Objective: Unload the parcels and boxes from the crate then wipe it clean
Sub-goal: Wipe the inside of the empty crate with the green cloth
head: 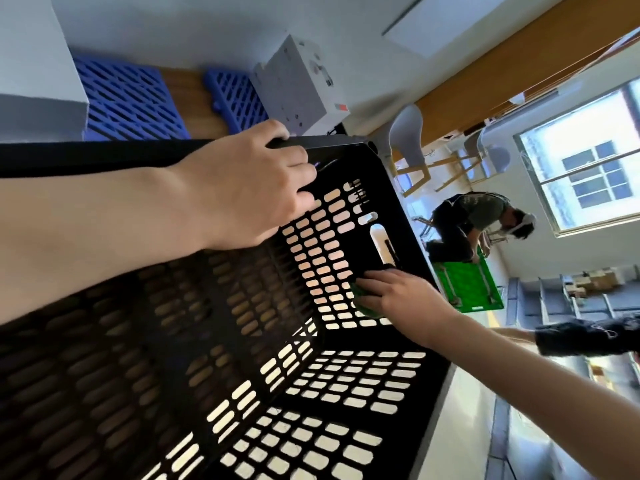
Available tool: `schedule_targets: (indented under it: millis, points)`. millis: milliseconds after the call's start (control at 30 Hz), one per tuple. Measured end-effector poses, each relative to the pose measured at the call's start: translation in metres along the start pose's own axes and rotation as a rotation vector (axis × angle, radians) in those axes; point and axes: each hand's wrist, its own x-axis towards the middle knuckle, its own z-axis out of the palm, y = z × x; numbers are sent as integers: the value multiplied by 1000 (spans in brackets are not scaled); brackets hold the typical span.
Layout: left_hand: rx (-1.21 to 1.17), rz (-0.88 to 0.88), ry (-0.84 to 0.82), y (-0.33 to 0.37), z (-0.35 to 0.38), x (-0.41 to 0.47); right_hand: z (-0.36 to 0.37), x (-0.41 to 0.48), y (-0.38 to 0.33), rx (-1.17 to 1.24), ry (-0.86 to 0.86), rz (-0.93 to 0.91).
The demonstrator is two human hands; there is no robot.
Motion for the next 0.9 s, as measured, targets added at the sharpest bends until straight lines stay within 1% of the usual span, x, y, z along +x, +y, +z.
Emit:
schedule_targets:
  millis: [133, 200, 300, 367, 433, 467, 533, 567, 667, 767, 833, 900]
  points:
    - [-6, 9, 5, -2, 3, 1, 30, 55, -35, -44, -120, -107]
    - [-22, 7, 41, -2, 5, 2, 41, 80, -55, -91, -141, -124]
    - [-34, -8, 41, -2, 5, 1, 49, 89, -66, -85, -247, -104]
    - [-45, 8, 31, -1, 4, -1, 37, 69, -53, -103, -177, -97]
    - [-59, 5, 54, -1, 2, -1, 16, 29, -33, -55, -133, -77]
    - [-62, -2, 58, -1, 1, -1, 2, 8, -23, -57, -68, -69]
    - [-67, -3, 60, -1, 1, -3, -20, -33, -3, -42, 77, 16]
    - [-65, -3, 59, -1, 0, -3, -26, -49, 5, -18, 115, 59]
    - [-65, -9, 25, -1, -3, -3, -27, -70, 15, 2, 135, 91]
    - [-62, -6, -13, 0, 1, -1, -11, -38, 0, -22, 83, 20]
    - [-68, -12, 1, 0, 3, 0, 15, 1, -15, -24, -21, -66]
    - [-81, -17, 34, -1, 6, 0, 40, 41, -31, -19, -109, -109]
